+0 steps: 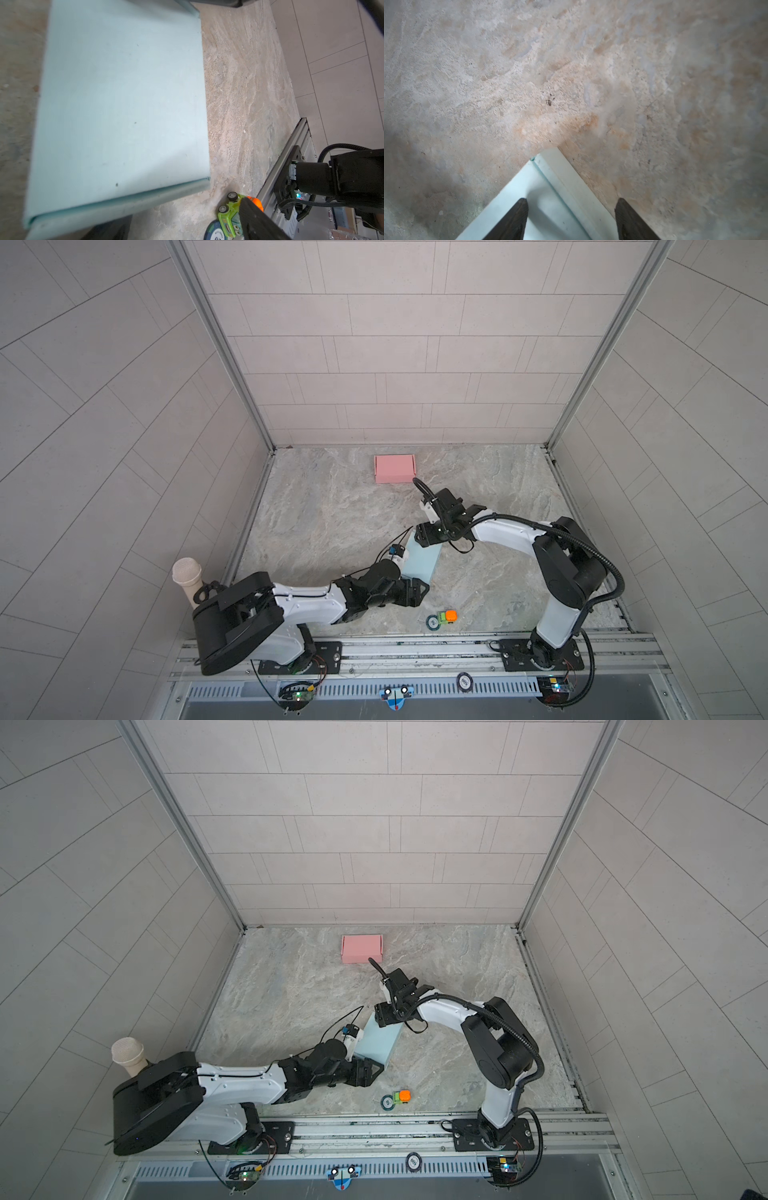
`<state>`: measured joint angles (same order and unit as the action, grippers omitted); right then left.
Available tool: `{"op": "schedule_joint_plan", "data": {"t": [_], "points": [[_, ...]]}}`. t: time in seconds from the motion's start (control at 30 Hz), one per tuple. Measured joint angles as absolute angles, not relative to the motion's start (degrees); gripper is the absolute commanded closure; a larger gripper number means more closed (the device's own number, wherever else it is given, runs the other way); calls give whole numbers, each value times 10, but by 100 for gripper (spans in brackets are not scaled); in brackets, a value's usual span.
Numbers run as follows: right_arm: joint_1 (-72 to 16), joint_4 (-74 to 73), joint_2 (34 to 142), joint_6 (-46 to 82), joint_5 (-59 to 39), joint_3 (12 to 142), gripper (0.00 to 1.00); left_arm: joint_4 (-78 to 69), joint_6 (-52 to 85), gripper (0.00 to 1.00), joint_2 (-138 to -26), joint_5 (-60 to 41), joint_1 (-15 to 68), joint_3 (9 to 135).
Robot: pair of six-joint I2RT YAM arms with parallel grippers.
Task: Fold the paper box
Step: 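Swing the right gripper to the box's far edge while the left grips the near end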
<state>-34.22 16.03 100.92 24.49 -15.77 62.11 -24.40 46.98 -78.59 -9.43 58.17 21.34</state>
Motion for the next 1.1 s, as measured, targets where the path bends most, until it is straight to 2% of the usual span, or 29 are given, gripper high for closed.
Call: {"op": "schedule_joint_plan", "data": {"t": [0.47, 0.73, 1.1], "points": [[-307, 166, 912, 245, -140, 525, 32, -252, 450, 19, -849, -129, 536, 272], [-264, 169, 866, 251, -128, 483, 32, -206, 414, 20, -900, -154, 503, 367], [-226, 167, 864, 257, -114, 481, 32, -164, 387, 21, -999, -180, 466, 484]]}}
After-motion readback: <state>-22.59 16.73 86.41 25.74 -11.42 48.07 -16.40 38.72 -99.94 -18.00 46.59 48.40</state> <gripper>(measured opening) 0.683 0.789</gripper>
